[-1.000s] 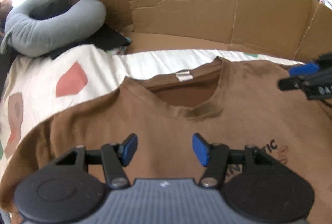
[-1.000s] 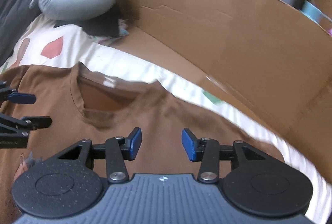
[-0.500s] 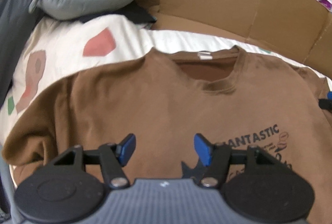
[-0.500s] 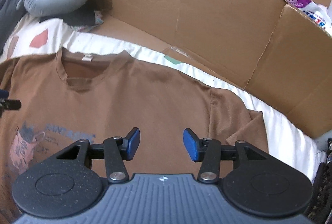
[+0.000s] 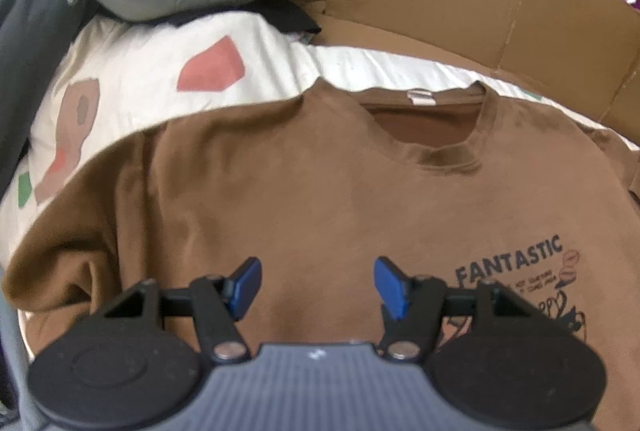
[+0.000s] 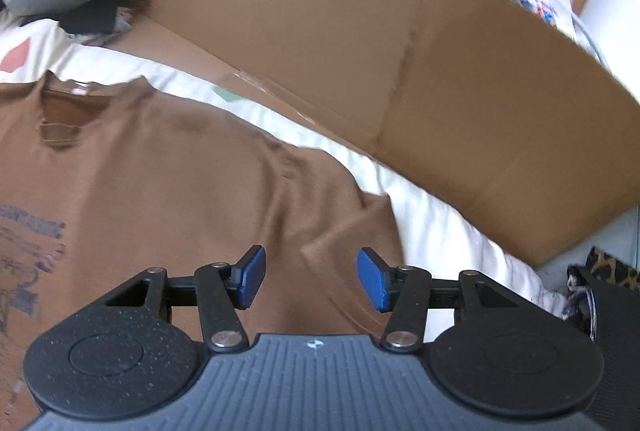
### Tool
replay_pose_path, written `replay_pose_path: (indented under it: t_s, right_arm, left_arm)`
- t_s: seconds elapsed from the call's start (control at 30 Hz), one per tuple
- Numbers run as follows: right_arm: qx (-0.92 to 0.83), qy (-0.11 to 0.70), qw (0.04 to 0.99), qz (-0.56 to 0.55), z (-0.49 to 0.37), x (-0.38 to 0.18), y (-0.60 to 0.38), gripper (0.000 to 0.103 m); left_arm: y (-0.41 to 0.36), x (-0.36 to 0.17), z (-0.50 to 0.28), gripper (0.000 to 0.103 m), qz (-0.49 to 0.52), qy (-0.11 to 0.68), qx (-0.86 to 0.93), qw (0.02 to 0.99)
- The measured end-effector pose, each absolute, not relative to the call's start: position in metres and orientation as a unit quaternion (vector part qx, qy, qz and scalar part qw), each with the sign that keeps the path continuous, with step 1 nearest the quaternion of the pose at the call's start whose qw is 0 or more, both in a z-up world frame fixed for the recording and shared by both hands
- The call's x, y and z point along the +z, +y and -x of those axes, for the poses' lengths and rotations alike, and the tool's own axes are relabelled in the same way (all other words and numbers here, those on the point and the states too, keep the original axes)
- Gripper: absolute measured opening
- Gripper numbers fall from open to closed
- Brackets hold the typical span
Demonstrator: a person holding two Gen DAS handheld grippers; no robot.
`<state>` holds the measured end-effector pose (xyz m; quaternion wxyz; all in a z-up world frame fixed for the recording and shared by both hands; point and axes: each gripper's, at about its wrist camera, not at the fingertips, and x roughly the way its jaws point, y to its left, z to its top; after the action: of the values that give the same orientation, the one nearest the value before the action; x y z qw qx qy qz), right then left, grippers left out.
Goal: Fold clothes
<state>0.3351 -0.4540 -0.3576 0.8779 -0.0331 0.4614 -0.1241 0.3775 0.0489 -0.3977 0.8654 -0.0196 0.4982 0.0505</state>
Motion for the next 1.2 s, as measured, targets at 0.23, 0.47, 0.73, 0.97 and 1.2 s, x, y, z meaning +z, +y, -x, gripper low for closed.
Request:
replay_pose_path:
  t_s: [0.23,0.47,0.73,0.97,1.2]
  right_arm:
    - [-0.094,0.477,0.872,0.054,-0.352,-0.375,-0.462,0.057]
    - [-0.121,0.509,0.852,0.015,-0.367,-0.398,-0.488,0.056]
    - [-0.130,0.524,0.841,-0.017,-0.374,-0.400,-0.504,0.030]
    - [-0.154,0.517,0.840,-0.057,-0.370,-0.378,-0.535,0.003]
    - [-0.179,0.505,0.844,-0.040,-0.364,-0.363,-0.559,0.003]
  left_arm:
    - [0.043,-0.409,-0.378,0.065,0.014,0.504,0.031,0.863]
    - [0.043,-0.414,-0.379,0.066,0.007,0.503,0.021,0.864]
    - [0.045,-0.423,-0.385,0.066,0.021,0.510,0.027,0.860]
    - [0.040,-0.416,-0.387,0.066,0.008,0.504,0.013,0.864]
    - [0.033,-0.414,-0.394,0.066,-0.012,0.503,0.000,0.864]
